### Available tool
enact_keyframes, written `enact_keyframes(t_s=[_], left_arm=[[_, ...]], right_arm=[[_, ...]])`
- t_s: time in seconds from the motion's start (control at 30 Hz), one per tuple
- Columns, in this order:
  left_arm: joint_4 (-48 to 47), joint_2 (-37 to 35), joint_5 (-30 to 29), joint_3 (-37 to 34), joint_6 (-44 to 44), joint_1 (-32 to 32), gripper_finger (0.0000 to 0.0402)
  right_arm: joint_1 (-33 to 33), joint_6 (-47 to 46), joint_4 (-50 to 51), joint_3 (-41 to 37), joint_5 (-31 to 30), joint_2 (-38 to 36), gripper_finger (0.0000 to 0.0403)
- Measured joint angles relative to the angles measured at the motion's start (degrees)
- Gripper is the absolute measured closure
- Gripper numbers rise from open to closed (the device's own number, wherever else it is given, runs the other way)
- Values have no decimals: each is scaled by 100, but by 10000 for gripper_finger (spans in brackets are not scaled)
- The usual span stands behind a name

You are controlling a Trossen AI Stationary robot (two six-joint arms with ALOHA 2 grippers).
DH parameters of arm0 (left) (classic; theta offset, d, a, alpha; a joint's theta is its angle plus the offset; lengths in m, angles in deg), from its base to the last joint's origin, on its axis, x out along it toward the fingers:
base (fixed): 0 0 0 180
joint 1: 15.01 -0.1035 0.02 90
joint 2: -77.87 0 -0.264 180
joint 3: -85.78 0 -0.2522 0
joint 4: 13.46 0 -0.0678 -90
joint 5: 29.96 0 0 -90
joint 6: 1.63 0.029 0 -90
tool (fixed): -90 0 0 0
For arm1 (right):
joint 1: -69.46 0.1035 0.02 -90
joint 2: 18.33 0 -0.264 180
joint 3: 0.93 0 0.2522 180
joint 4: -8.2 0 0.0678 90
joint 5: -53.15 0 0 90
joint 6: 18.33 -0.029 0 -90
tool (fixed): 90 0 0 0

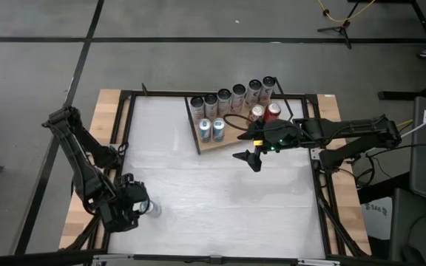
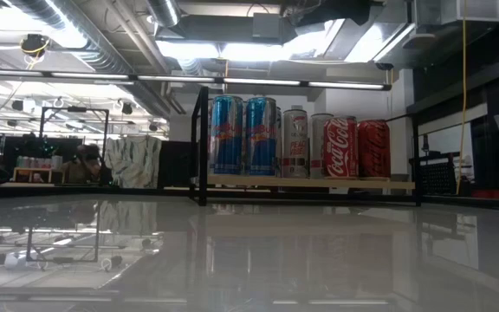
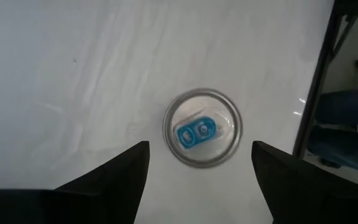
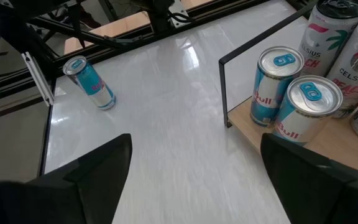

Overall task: Place canned beverage on shelf
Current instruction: Put the blue soda can on the shelf aligned with the other blue soda cans

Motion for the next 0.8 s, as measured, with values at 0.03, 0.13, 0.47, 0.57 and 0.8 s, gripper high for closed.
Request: enact_keyframes(t_s=[0.03, 0.13, 0.47, 0.57, 0.8], left_arm=[[1, 20, -62, 0, 1, 0, 127], [67, 145, -185, -2, 3, -1, 127], [131, 594, 0, -2, 4, -4, 127], [129, 684, 40, -4, 7, -7, 127], [129, 885, -36, -4, 49, -13, 127]], right_arm=[[-1, 0, -1, 0, 0, 0, 56], [1, 0, 1, -1, 0, 0, 56], [1, 2, 1, -1, 0, 0, 56], [-1, 3, 1, -1, 0, 0, 56], [1, 4, 1, -1, 0, 0, 56]])
